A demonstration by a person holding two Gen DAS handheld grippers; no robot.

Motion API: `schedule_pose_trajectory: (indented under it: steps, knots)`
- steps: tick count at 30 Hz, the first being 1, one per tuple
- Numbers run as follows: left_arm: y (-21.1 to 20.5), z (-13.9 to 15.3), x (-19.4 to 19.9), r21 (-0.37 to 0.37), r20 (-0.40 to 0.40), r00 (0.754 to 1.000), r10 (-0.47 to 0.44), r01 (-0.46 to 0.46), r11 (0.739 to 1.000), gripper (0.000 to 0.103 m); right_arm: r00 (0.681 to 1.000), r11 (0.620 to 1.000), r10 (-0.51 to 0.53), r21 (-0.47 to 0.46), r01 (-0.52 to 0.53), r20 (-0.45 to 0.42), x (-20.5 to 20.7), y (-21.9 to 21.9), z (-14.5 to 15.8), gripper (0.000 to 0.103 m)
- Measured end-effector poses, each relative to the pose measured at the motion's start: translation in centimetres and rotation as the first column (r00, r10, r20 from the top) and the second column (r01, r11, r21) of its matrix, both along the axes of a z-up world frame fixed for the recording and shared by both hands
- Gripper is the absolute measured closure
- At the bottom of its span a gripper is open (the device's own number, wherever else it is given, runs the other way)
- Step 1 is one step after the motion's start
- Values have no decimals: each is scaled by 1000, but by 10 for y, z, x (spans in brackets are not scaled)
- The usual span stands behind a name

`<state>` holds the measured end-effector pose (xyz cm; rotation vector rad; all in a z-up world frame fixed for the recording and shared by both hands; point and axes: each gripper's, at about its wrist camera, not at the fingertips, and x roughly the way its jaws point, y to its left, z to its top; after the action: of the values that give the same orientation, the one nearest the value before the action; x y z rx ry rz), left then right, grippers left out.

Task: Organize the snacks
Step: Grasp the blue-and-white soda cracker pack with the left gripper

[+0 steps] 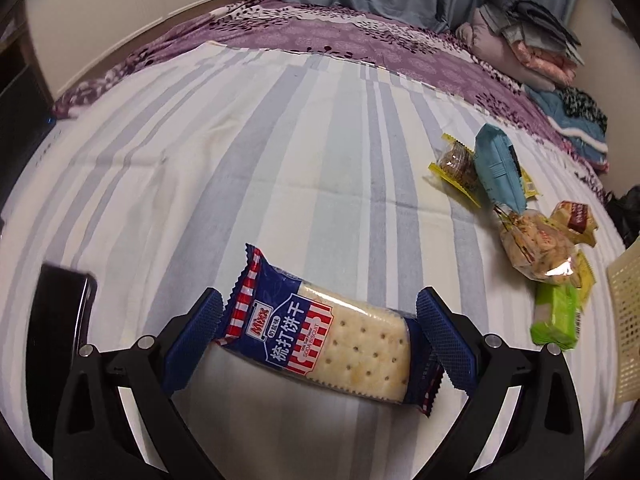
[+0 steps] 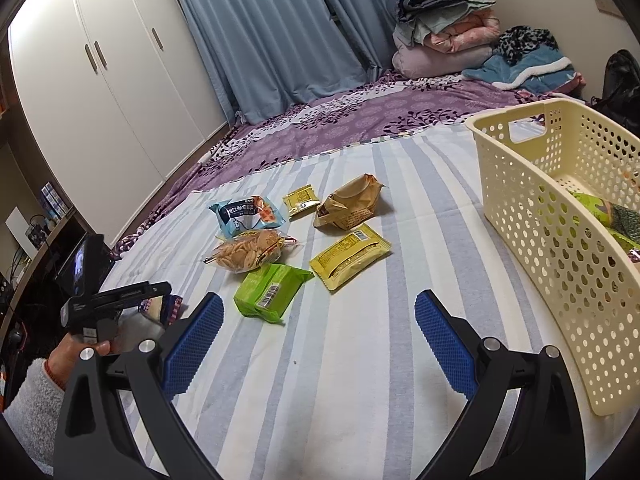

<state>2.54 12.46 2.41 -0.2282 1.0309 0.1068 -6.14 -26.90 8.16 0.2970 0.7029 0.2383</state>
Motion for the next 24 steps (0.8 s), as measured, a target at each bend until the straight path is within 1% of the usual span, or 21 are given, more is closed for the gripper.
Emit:
schedule_pose_trajectory:
  steps: [3,5,9,12,16,18,20,24]
  knots:
    - [2,6,-15,-29,20,1000,19,-19,999,4,1000,1000,7,0,-7,4,0,1,0,7]
    - [1,10,-21,-44,28,999,16,-15,999,4,1000,1000,5,7,-5,2,1,0,-1,7]
    - [-7,9,-26,-112,2,1000,-8,9,994,4,1000,1000,-1,20,1,3,0,-4,-3,7]
    - [-14,3,-28,-162,-13,1000,-11,9,987,4,1000,1000,-9,26,9,4,-1,-7,-4,7]
    - [-22,-6,-26,-171,-24,1000,-7,2,985,4,1000,999,-17,31,16,6,-4,-13,-4,7]
    - [-24,-9,-22,-163,-16,1000,-9,7,987,4,1000,999,-22,30,22,8,-4,-15,-4,7]
    - [-22,-11,-13,-144,-15,1000,-2,0,990,4,1000,999,-31,36,31,4,-5,-19,-5,7]
    - [-22,-12,11,-135,-15,1000,-4,2,991,4,999,999,-39,38,39,-4,-4,-20,-7,7]
